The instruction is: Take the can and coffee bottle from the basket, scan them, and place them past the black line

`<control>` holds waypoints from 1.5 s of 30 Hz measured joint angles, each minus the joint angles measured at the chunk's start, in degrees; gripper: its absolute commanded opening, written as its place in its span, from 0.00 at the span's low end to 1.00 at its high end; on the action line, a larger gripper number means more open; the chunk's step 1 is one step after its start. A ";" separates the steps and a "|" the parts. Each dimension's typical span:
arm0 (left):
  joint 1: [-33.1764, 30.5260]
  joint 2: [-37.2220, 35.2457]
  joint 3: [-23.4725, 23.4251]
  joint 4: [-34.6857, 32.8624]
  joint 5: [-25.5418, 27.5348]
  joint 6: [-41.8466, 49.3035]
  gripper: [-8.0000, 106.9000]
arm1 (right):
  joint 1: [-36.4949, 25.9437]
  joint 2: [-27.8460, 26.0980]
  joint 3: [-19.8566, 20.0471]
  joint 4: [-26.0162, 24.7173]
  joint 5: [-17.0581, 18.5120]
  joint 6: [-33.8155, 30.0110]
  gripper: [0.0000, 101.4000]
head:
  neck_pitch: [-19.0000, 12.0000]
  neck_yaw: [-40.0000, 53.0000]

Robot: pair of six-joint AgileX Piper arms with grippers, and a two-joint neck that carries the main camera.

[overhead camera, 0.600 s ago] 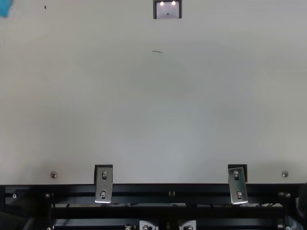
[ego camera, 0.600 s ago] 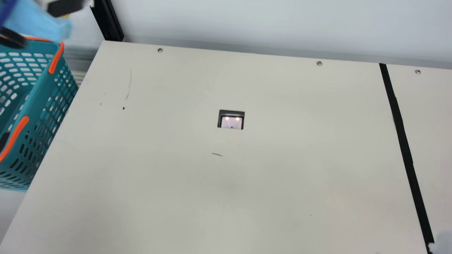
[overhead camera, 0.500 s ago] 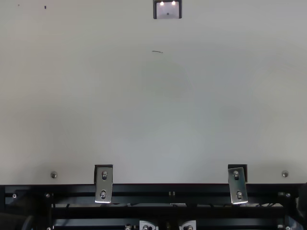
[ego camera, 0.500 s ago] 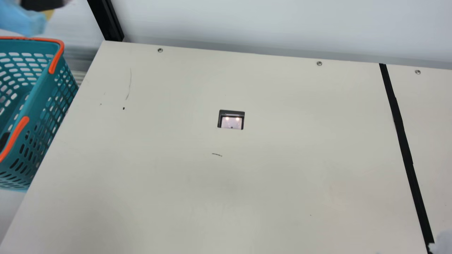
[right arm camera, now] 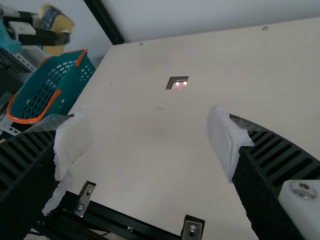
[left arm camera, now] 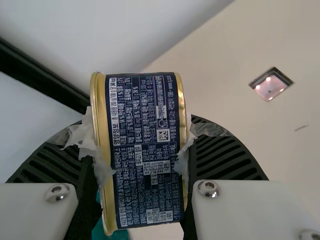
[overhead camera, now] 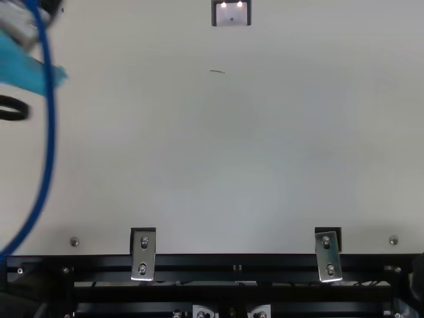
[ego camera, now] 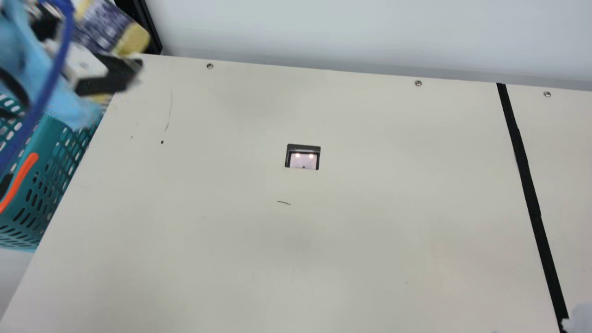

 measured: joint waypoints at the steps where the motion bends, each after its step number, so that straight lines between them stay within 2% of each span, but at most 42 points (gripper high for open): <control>1: -1.51 0.48 1.07 0.00 -0.09 -0.83 0.16 | 0.00 0.00 0.00 0.00 0.00 0.00 1.00 | -0.29 0.00; 8: -11.28 6.03 5.61 -2.01 -1.94 -3.44 0.16 | 0.00 0.00 0.00 0.00 0.00 0.00 1.00 | -0.29 0.29; 18: -19.62 16.31 7.18 -11.19 -6.12 4.90 0.16 | 0.00 0.00 0.00 0.00 0.00 0.00 1.00 | -0.29 0.29; 26: -21.23 23.79 6.16 -19.92 -5.61 18.16 0.16 | 0.00 0.00 0.00 0.00 0.00 0.00 1.00 | -0.29 0.00; 34: -20.13 26.12 5.61 -23.79 -0.08 30.04 0.16 | 0.00 0.00 0.00 0.00 0.00 0.00 1.00 | -0.29 0.00; 35: -20.13 26.23 5.70 -23.93 0.29 31.22 0.21 | 0.00 0.00 0.00 0.00 0.00 0.00 1.00 | -0.29 0.00; 36: -20.07 26.36 6.00 -24.04 0.72 32.32 0.85 | 0.00 0.00 0.00 0.00 0.00 0.00 1.00 | -0.29 0.00; 45: -19.16 23.56 8.48 -24.66 -1.83 35.82 0.85 | 0.00 0.00 0.00 0.00 0.00 0.00 1.00 | -0.29 0.00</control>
